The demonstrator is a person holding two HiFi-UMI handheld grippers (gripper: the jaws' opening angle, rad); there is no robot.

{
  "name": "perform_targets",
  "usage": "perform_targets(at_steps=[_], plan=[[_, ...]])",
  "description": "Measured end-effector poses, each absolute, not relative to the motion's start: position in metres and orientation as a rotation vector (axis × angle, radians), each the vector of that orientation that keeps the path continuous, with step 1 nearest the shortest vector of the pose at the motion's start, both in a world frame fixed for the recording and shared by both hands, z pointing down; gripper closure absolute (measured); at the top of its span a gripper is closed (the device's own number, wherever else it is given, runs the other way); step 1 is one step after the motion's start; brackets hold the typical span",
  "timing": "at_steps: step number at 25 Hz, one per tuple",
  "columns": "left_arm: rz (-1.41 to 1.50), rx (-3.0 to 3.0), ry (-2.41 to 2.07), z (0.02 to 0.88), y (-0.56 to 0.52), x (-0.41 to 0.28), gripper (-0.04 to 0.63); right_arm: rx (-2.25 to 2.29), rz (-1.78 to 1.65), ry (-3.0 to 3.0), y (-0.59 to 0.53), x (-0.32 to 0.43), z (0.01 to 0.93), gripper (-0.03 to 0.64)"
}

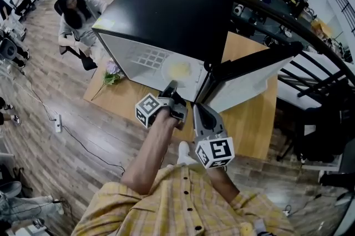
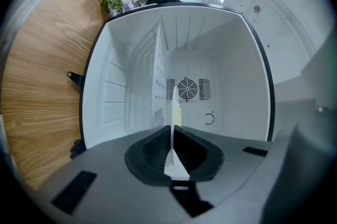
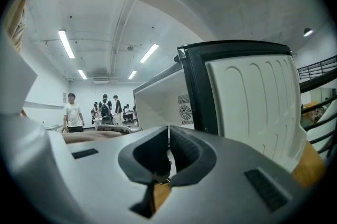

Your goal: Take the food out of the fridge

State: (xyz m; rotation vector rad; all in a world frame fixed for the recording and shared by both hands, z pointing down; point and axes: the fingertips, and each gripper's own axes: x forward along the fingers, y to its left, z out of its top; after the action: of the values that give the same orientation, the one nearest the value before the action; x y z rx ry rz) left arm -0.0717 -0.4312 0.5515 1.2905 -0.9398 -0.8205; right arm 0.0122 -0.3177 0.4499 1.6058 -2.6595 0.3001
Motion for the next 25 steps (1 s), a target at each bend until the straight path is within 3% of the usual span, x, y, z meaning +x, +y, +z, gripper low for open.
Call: perform_targets(at_steps=[25], plan=[[-0.912, 1.307, -0.914, 0.500, -0.320, -0.094, 0.574, 1.586, 0.256, -2.686, -0.284, -0.008, 0.438, 0.609]])
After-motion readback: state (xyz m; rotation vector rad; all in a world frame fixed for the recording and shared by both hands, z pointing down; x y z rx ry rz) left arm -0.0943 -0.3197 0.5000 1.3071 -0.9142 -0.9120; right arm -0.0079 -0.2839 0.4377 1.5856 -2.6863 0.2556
